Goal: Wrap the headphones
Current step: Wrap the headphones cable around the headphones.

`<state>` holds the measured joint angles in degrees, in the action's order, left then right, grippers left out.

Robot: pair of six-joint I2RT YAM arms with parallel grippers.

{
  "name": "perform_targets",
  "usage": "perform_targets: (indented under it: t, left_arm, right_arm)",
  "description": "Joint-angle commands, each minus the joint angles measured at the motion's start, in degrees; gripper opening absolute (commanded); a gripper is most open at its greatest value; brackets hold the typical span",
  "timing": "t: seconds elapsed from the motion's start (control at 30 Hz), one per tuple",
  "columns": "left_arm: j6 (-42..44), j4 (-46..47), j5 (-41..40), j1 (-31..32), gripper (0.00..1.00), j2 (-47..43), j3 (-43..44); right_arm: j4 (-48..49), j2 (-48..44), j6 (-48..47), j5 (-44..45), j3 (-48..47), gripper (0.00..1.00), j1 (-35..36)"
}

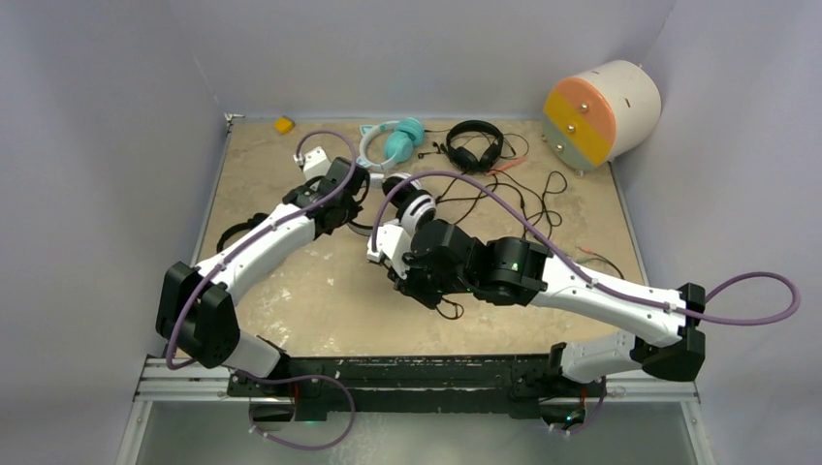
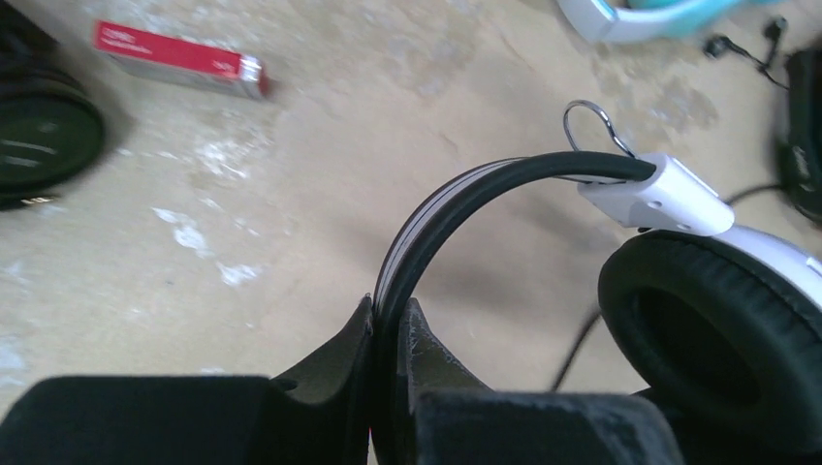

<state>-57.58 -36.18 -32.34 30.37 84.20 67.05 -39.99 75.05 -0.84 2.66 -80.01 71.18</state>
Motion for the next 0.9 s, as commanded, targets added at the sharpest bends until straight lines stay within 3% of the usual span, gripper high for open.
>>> perform_targets:
  t: [0.0,0.13,0.37,0.5,0.87]
  left_arm:
    - [-3.6,4.2,12.4,-0.8,0.00,-2.6,5.8]
    - [-5.9,4.0,18.7,-1.7,0.00,-3.4,7.2]
    - [-3.4,6.5,19.6,-1.7,0.00,-0.9,3.9]
    - [-2.6,8.7,26.8,-1.8,0.00,0.4,3.6]
    - [7.4,14.4,31.2,-1.1,0.00,-0.5,-1.2]
  right_arm:
    - [1.0,0.0,-1.8,-2.2,-2.9,0.00,-0.1]
    - [1.5,-0.4,-1.3,-2.4,-2.1,0.00,-0.1]
    - [4.7,-2.1,-0.5,-3.6,-2.5,0.00,-0.2]
    - [5.0,-2.2,-0.9,-3.2,-3.3,0.00,-0.3]
    - [8.2,-4.7,3.2,-2.5,-1.6,0.00,-7.8]
